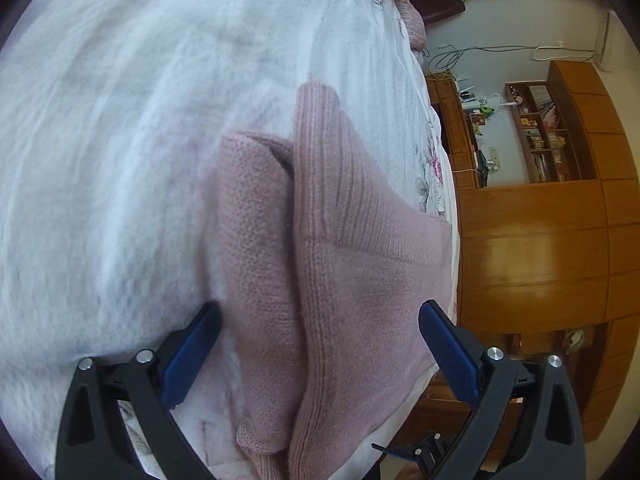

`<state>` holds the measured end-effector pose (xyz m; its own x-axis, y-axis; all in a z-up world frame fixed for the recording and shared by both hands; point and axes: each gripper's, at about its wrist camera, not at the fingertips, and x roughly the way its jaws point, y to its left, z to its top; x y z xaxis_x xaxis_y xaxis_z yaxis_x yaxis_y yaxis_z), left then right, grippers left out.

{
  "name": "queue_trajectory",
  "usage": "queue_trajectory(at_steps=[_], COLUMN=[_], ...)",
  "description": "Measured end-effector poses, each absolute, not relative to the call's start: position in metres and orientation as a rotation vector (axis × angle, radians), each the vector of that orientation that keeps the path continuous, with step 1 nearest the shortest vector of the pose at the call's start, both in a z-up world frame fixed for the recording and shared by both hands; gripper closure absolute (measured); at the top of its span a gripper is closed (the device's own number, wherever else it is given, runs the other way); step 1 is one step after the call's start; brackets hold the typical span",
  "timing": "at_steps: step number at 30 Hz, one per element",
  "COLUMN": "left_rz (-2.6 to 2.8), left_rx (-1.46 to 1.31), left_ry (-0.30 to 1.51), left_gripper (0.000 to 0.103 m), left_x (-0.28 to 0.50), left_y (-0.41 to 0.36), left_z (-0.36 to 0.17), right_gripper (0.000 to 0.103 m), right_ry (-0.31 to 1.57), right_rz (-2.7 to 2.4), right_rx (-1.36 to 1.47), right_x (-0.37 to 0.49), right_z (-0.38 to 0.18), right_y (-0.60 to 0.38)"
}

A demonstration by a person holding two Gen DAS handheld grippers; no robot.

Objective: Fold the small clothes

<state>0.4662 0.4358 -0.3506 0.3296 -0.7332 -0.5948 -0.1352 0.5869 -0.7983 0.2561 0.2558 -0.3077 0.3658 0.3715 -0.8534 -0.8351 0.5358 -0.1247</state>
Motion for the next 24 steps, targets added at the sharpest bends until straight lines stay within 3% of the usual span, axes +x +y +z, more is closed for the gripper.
queue_trajectory(at_steps=[8,14,16,18,20,24], left_rz=[-0.517,-0.527,-0.528,-0.514,-0.507,-0.499], left_rx=[-0.864,-0.857,-0.841,-0.849,-0.879,-0.953], left_ry=[1.201,1.210,1.221,1.238,1.241,1.232], left_gripper=[0.004,0.006,0.015,0.039,0.050,0.053], left_x=[0.485,0.494,0.495,0.493,0.492,0.495], left_y=[0.420,0.422,0.420,0.425,0.434,0.442], left_z=[-0.352,-0.353,-0.352,-0.356,-0.360,-0.370], right_gripper=[0.034,0.034,0.034,0.035,0.035,0.044], right_ry=[0.875,0.734,0.682,0.632,0.570,0.517], right_rz=[0.827,0.741,0.714,0.681,0.640,0.589], right_rx=[-0.611,-0.784,-0.837,-0.881,-0.931,-0.963], right_x=[0.266,0.245,0.239,0.235,0.230,0.229], right_z=[-0.317,-0.328,-0.334,-0.338,-0.342,-0.350], right_y=[0.263,0.278,0.289,0.300,0.312,0.331])
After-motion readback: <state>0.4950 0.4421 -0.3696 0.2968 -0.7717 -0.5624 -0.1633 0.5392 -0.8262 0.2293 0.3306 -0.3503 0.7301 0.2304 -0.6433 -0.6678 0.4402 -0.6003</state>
